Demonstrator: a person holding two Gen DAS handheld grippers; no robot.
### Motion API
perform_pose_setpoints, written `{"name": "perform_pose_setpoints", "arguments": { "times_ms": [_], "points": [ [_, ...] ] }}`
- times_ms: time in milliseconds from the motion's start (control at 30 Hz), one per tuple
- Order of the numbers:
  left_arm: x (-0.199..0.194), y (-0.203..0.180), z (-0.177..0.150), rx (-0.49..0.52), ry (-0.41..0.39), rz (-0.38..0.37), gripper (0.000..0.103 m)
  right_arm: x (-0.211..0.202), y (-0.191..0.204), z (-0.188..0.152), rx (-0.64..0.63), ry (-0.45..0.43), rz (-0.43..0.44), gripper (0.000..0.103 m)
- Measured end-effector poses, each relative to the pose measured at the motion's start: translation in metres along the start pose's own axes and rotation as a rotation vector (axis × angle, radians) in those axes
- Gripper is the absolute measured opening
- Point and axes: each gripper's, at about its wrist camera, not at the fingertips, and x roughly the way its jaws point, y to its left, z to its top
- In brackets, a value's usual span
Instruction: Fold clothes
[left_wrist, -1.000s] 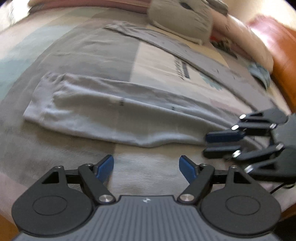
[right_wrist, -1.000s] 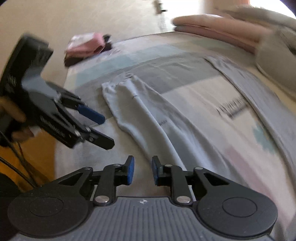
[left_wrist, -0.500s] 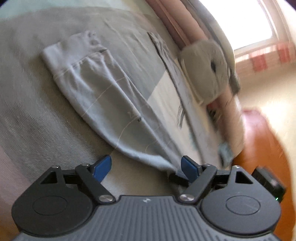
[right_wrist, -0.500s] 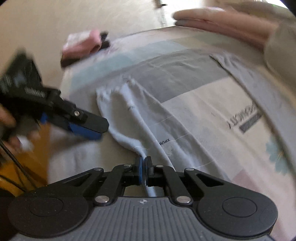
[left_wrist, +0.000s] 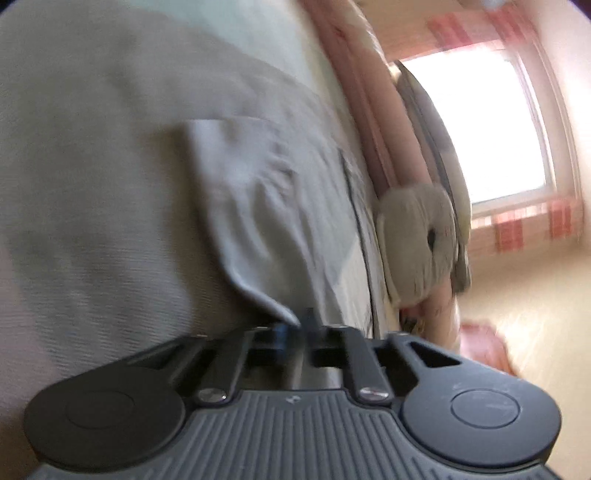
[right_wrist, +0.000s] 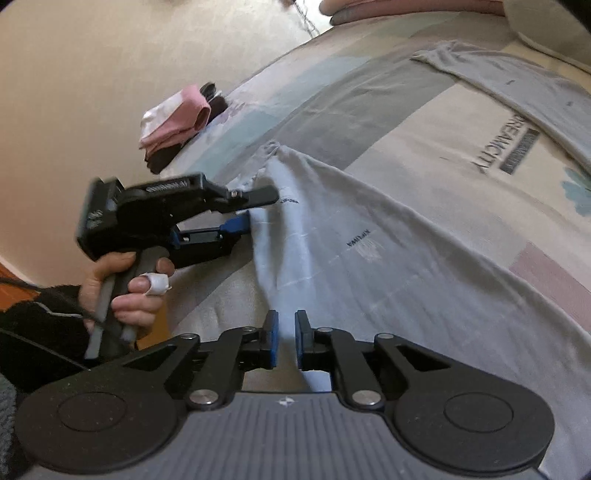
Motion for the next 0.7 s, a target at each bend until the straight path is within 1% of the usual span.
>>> {"name": "perform_pose_setpoints", "arguments": {
  "times_ms": [33, 133, 233, 367, 533, 600, 667, 700],
  "points": [
    [0.001, -0.002, 0.000, 0.013, -0.001, 0.007, 0.008, -0.005, -0.001, -0.003, 0.008, -0.008, -0.008, 0.013],
    [0.004, -0.008, 0.000, 0.054, -0.002, 0.028, 0.008, -0.022, -0.006, -0.012, 0.042, -0.034, -0.045, 0.019],
    [0.005, -0.014, 0.000, 0.081, -0.006, 0.056, 0.005, -0.036, -0.014, -0.023, 0.077, -0.045, -0.081, 0.020],
    [-0.012, -0.037, -0.002, 0.169, -0.030, 0.154, 0.002, -0.060, -0.015, -0.049, 0.095, -0.024, -0.141, 0.020],
    [-0.041, -0.058, -0.006, 0.280, -0.060, 0.217, 0.002, -0.091, -0.016, -0.082, 0.118, 0.003, -0.217, 0.022],
    [-0.038, -0.060, -0.010, 0.337, -0.047, 0.270, 0.002, -0.104, -0.017, -0.095, 0.127, 0.014, -0.247, 0.025],
    [-0.034, -0.056, -0.013, 0.343, -0.028, 0.302, 0.002, -0.114, -0.018, -0.109, 0.143, 0.027, -0.274, 0.026],
    [-0.031, -0.055, -0.014, 0.336, -0.020, 0.304, 0.002, -0.117, -0.020, -0.116, 0.162, 0.036, -0.283, 0.026]
  ]
}}
